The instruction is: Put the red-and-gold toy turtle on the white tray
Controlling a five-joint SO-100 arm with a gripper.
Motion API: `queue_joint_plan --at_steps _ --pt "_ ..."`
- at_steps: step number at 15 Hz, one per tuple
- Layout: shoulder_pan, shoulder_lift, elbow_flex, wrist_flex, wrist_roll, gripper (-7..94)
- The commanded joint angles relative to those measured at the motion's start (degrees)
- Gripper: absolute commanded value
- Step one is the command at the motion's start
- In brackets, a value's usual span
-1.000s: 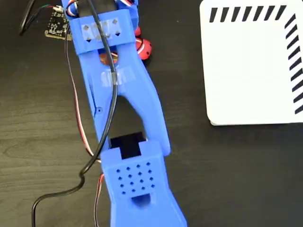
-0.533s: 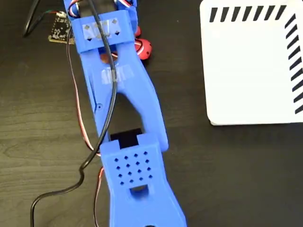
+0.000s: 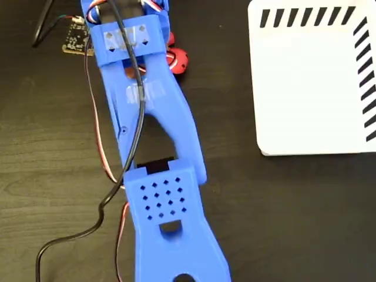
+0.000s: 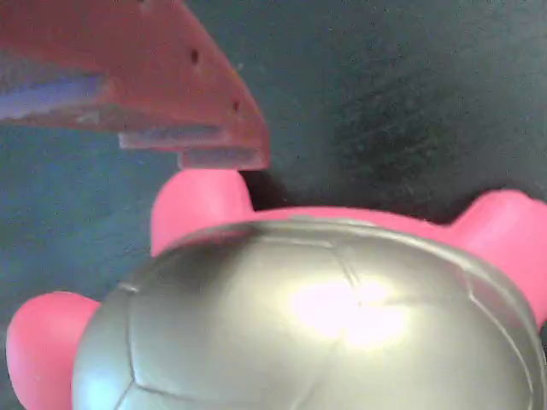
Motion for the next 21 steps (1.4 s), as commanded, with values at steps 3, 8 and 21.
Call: queue_joint_plan --at_steps 3,8,21 --pt "-0.88 0.18 -5.1 0.88 0.7 62" --pt "-0.79 -0.44 -5.71 0.79 0.7 56" --pt "-0.44 -2.02 -5.62 -0.44 1.14 0"
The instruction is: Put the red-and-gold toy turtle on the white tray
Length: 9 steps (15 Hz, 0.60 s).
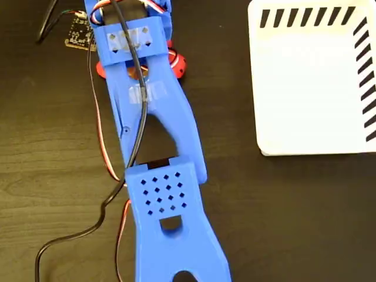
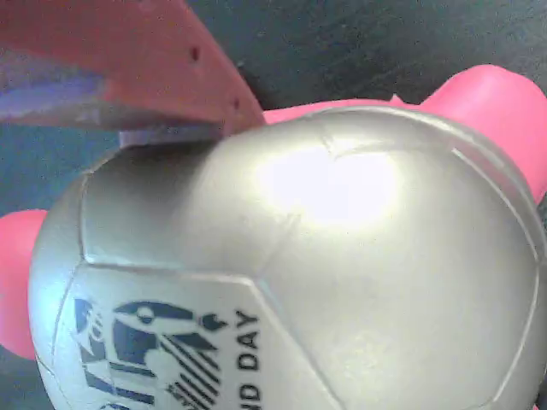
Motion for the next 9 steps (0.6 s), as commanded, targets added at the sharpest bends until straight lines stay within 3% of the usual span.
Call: queue_joint_plan --at_steps 1,9 --pt "-0.53 2.02 -0.35 0.26 1.05 0" --pt "0.0 29.18 13.36 0.0 -2.2 0"
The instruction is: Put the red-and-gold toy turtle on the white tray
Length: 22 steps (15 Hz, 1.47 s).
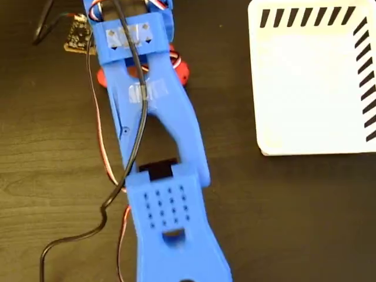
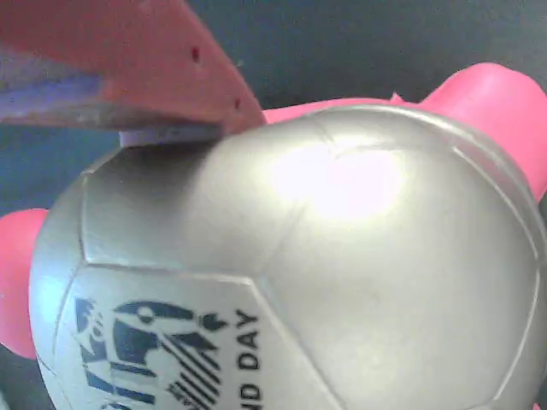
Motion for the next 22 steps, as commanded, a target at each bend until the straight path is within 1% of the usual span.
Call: queue_joint_plan --at_steps 1,5,7,9,11,12,15,18,22 --pt "-0.26 17.84 1.93 -0.79 -1.23 0" --pt "0.79 28.74 8.53 -0.79 -3.16 0" --pt "1.85 32.78 13.27 -0.79 -5.89 0" --pt "5.1 40.61 21.53 -2.81 -12.39 0" --pt "10.28 48.43 29.09 -6.94 -20.92 0" --pt "12.92 50.45 31.38 -7.56 -24.96 0" --pt "20.92 51.24 33.57 -7.12 -33.49 0" --pt "28.04 48.08 33.22 -7.47 -41.22 0" --pt "33.49 41.31 30.94 -8.79 -43.33 0"
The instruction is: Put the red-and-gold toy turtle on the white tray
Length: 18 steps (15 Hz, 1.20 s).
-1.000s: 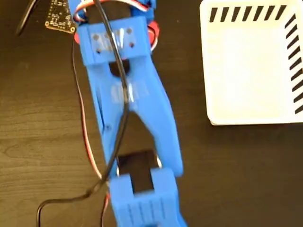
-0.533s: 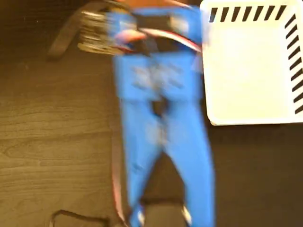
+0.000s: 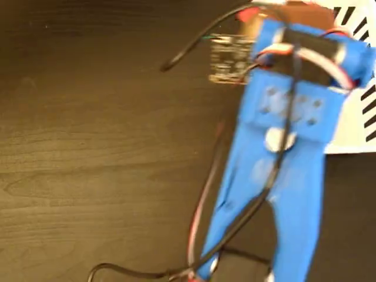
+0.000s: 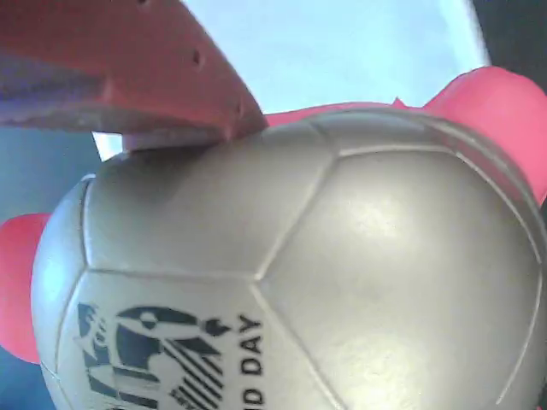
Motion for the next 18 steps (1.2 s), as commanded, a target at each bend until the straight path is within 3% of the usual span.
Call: queue_joint_plan --at_steps 1,7,16,18 --pt "3.16 -1.85 -3.69 -1.14 -1.14 0" --pt "6.24 -15.64 -9.14 -3.08 -1.49 0" --pt "8.09 -21.01 -10.81 -6.33 -0.26 0" --pt "7.91 -21.09 -10.63 -6.68 0.09 6"
